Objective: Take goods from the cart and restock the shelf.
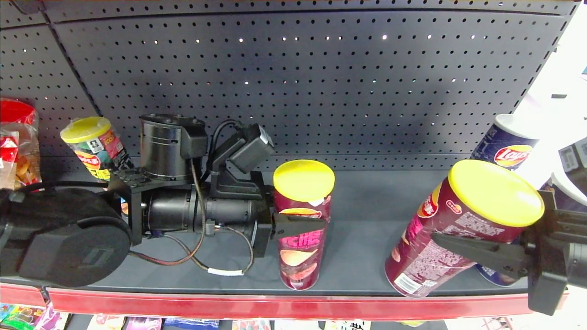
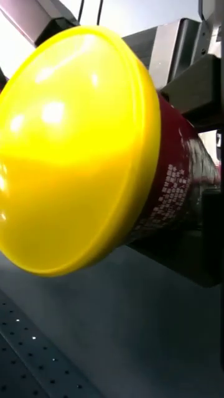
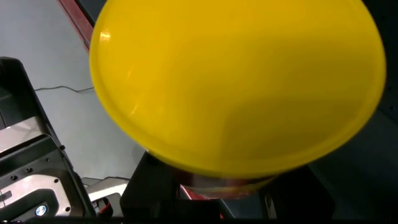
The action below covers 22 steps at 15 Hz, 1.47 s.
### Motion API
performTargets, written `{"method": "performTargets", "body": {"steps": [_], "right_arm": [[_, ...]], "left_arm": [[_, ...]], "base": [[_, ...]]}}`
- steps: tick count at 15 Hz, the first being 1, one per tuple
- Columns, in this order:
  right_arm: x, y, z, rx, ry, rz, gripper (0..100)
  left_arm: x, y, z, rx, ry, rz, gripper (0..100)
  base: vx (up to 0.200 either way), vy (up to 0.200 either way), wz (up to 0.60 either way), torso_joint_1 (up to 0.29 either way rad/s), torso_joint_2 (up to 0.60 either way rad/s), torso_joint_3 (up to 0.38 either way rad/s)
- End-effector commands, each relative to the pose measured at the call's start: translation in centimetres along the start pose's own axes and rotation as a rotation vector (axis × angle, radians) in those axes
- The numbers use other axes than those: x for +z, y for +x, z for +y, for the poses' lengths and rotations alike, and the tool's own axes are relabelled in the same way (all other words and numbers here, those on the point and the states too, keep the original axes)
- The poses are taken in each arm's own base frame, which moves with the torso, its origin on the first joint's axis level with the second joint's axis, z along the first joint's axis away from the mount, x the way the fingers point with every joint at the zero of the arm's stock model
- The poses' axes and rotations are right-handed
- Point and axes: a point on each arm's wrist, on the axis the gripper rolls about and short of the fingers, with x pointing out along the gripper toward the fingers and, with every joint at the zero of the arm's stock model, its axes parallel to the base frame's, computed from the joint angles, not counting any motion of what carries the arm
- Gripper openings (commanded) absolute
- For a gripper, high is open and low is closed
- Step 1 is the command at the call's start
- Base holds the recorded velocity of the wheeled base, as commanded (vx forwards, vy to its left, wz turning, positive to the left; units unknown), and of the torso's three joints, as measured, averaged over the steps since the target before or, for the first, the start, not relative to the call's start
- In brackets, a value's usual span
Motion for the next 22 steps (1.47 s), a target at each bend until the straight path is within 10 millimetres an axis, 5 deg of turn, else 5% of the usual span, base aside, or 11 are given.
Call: {"method": "performTargets", "body": {"steps": [1, 12, 13, 17, 22], "right_arm": [[0.0, 0.1, 0.0, 0.001, 0.000, 0.001, 0], [0.0, 0.1, 0.0, 0.001, 0.000, 0.001, 0], [0.1, 0.2, -0.1, 0.001, 0.000, 0.001, 0], [0.8, 0.7, -0.4, -0.001, -0.002, -0.005, 0], [3.5, 4.5, -2.1, 0.008, -0.008, -0.019, 0]], "left_arm": [[0.0, -0.3, -0.3, 0.001, 0.008, -0.009, 0], [-0.7, -0.3, -0.8, -0.003, 0.016, -0.004, 0], [-0.8, -0.3, -1.1, -0.009, 0.017, -0.003, 100], [-1.4, -0.6, -1.5, -0.009, 0.011, -0.005, 100], [-2.7, -3.1, -2.7, 0.022, -0.020, 0.017, 100]], "base": [[0.000, 0.000, 0.00, 0.000, 0.00, 0.000], [0.000, 0.000, 0.00, 0.000, 0.00, 0.000], [0.000, 0.000, 0.00, 0.000, 0.00, 0.000], [0.000, 0.000, 0.00, 0.000, 0.00, 0.000], [0.000, 0.000, 0.00, 0.000, 0.00, 0.000]]}}
